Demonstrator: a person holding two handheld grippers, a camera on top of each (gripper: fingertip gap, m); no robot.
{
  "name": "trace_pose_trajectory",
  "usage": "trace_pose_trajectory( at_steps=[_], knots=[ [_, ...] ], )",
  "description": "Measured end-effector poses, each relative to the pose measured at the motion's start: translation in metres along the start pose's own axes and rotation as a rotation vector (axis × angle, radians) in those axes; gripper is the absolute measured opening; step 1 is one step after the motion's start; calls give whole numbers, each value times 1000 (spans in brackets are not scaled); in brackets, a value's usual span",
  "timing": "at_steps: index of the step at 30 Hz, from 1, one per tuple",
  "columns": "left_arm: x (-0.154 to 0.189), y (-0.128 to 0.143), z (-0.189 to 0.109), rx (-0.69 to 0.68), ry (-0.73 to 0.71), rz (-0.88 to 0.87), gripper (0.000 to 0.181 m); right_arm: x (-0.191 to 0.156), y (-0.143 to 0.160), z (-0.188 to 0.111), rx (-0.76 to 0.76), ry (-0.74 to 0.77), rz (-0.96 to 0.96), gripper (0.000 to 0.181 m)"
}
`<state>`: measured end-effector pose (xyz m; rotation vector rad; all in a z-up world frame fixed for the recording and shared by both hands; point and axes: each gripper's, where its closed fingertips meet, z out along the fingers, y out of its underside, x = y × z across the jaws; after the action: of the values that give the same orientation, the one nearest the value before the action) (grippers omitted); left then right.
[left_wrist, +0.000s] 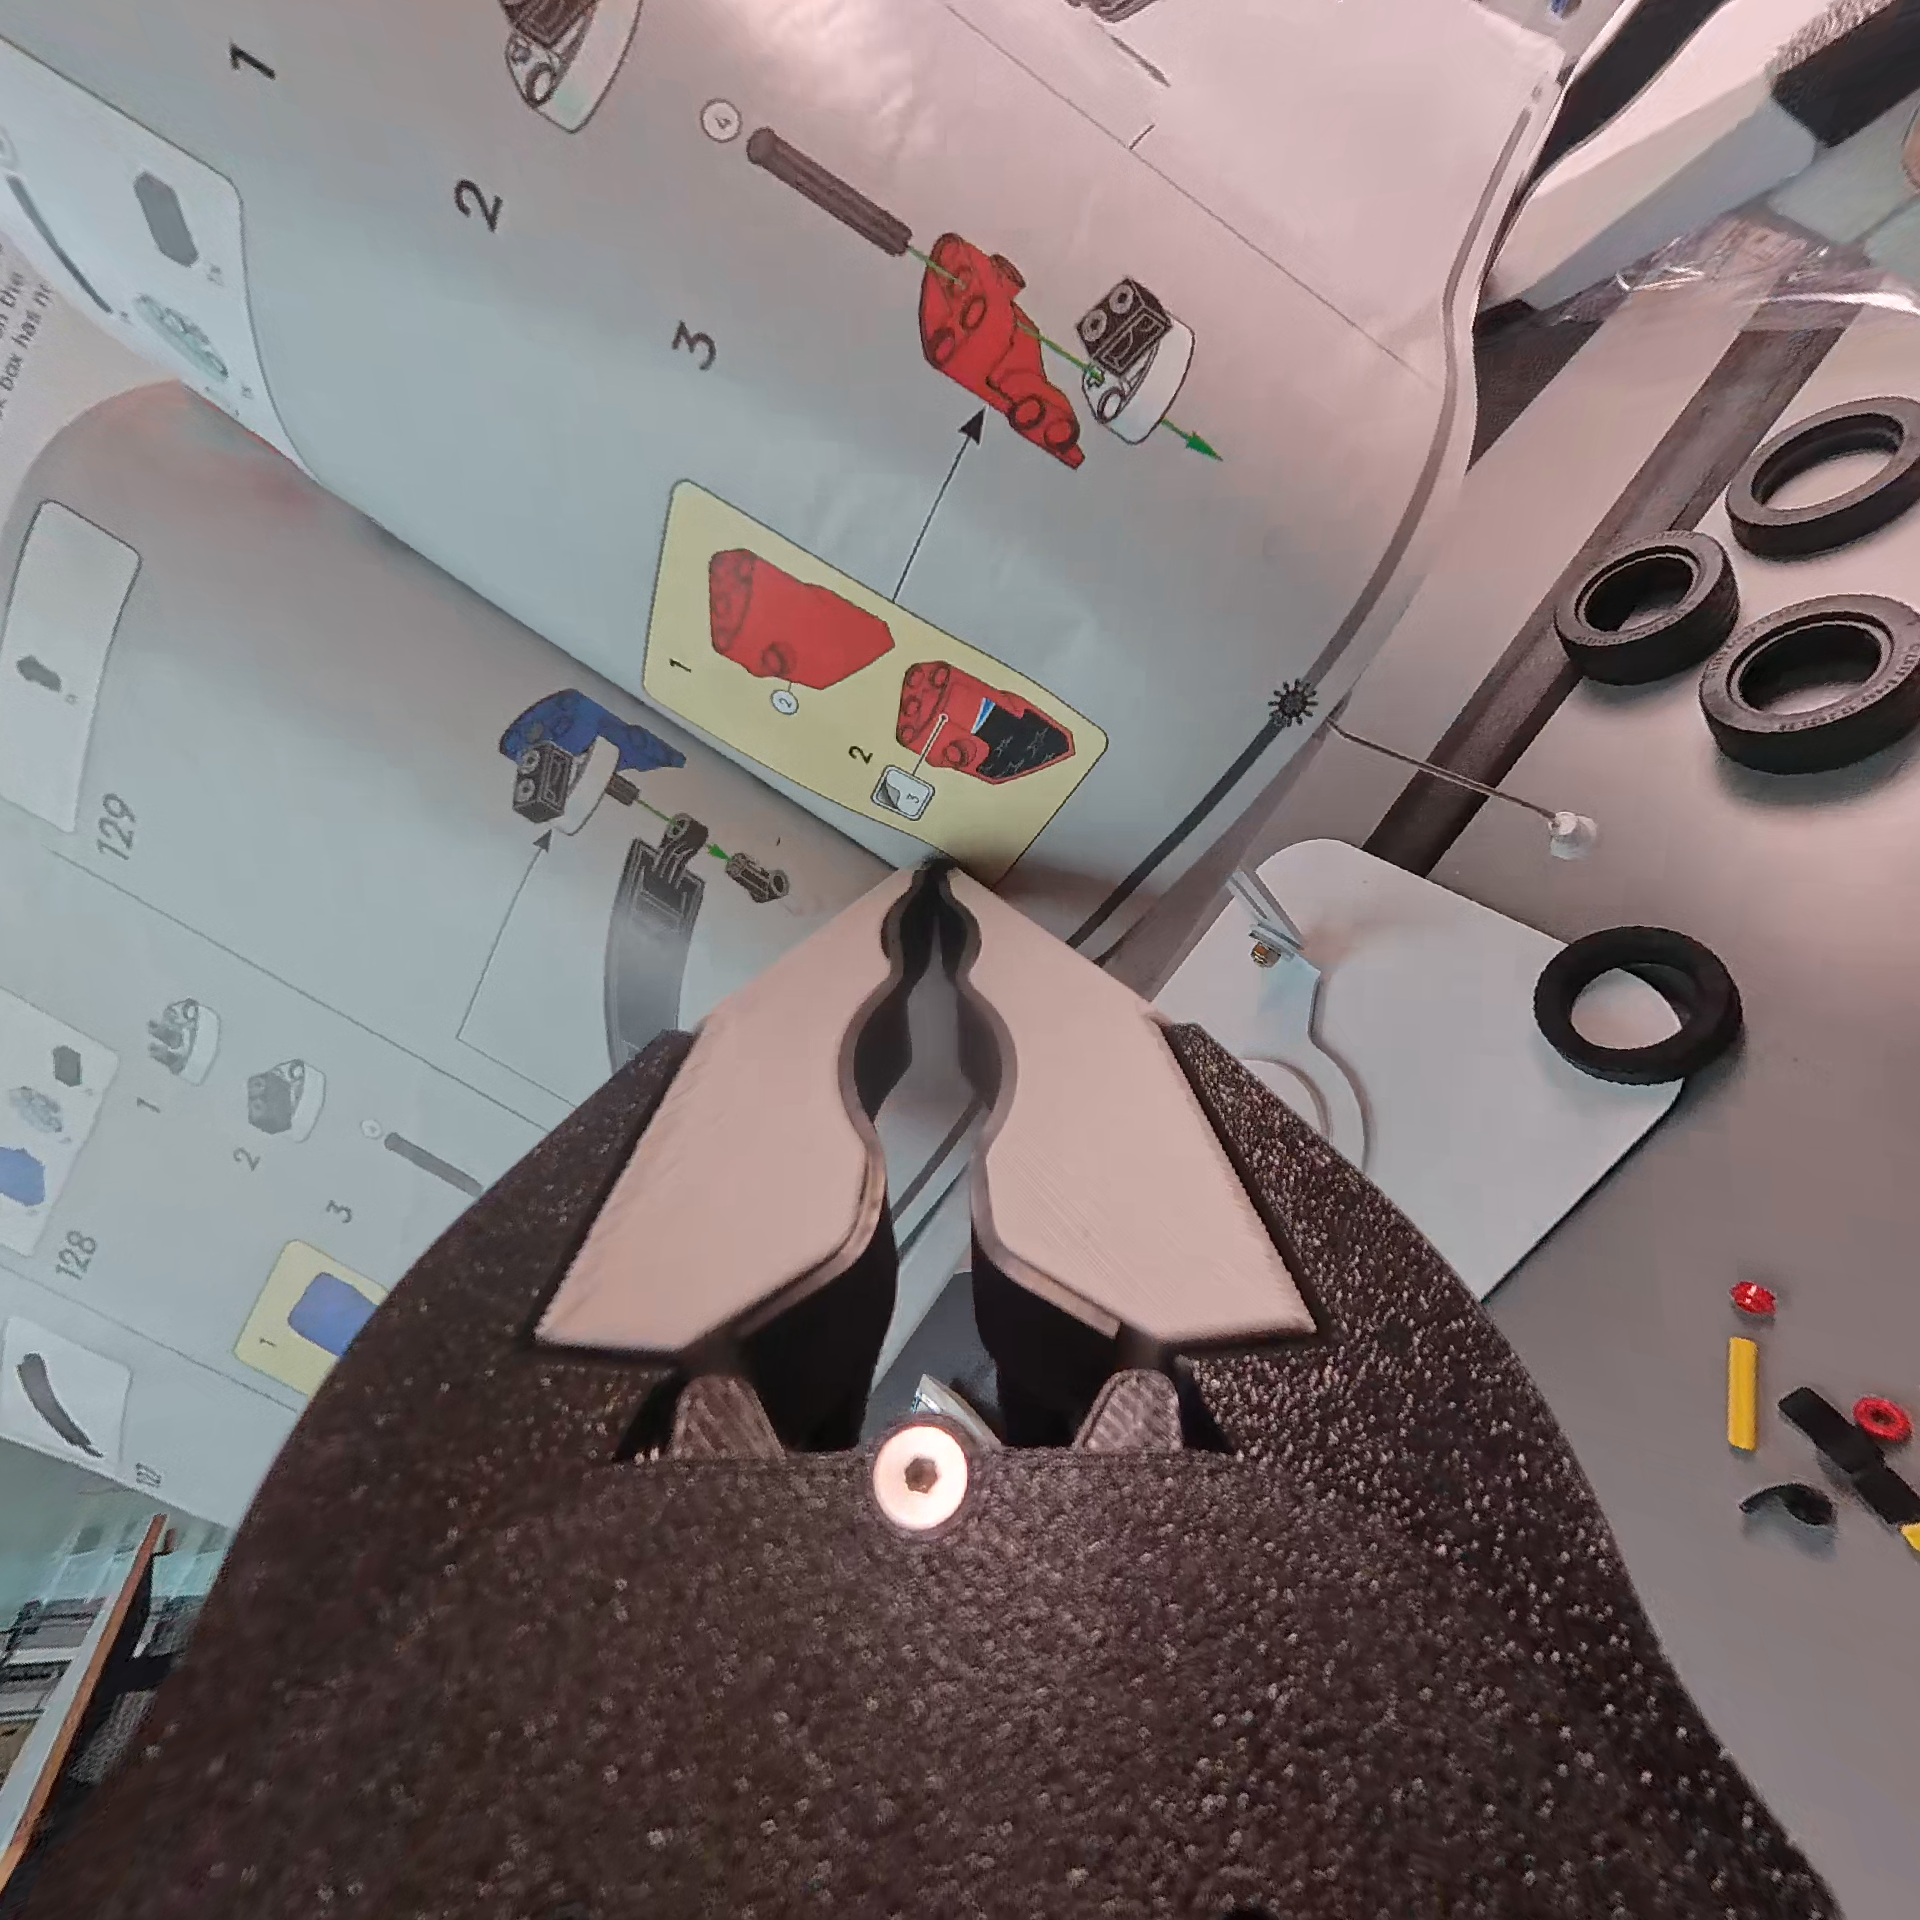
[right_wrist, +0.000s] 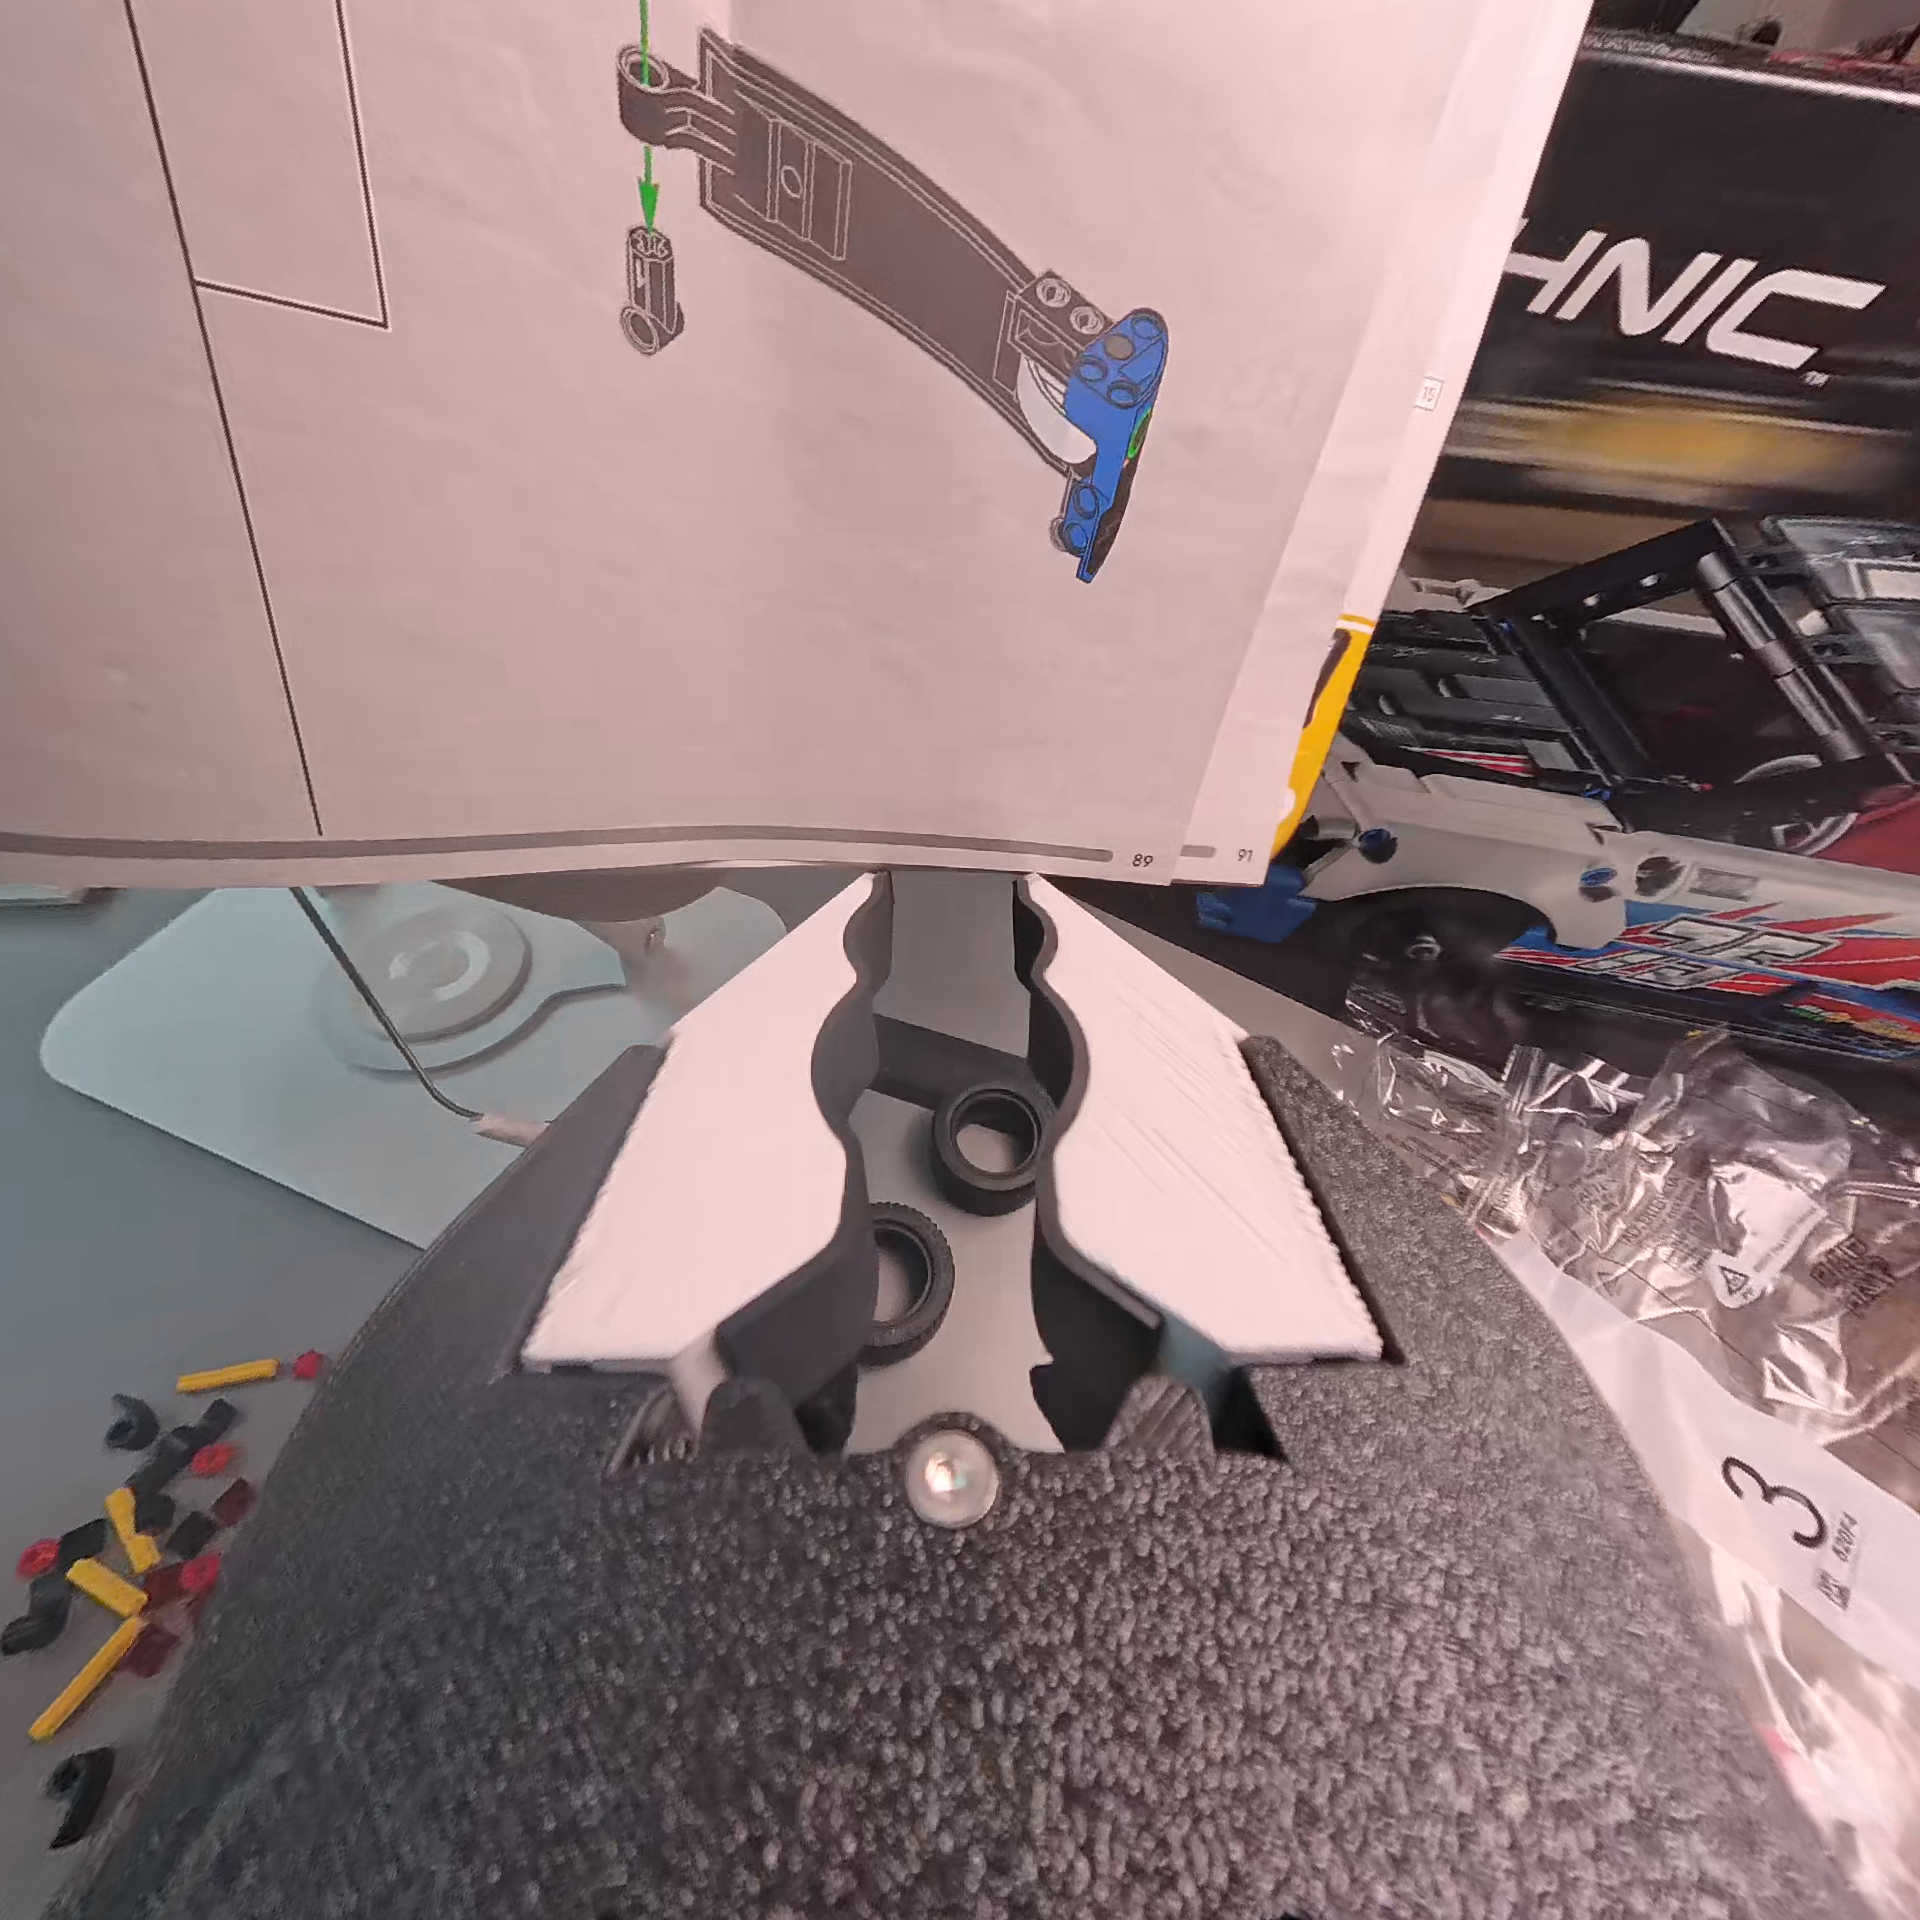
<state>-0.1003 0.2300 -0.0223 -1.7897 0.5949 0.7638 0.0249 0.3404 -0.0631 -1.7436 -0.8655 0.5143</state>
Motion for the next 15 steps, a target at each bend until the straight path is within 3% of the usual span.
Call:
trace_pose_trajectory(
  at_steps=[7,12,15],
  knots=[
    [3,-3,4,6,-48,72,0,-14,29,4,-29,-83,65,22],
    [3,-3,4,17,-51,62,0,-24,48,-30,-78,-96,164,23],
    [2,-4,4,25,-54,58,0,-70,51,-64,-152,-294,154,23]
  ],
)
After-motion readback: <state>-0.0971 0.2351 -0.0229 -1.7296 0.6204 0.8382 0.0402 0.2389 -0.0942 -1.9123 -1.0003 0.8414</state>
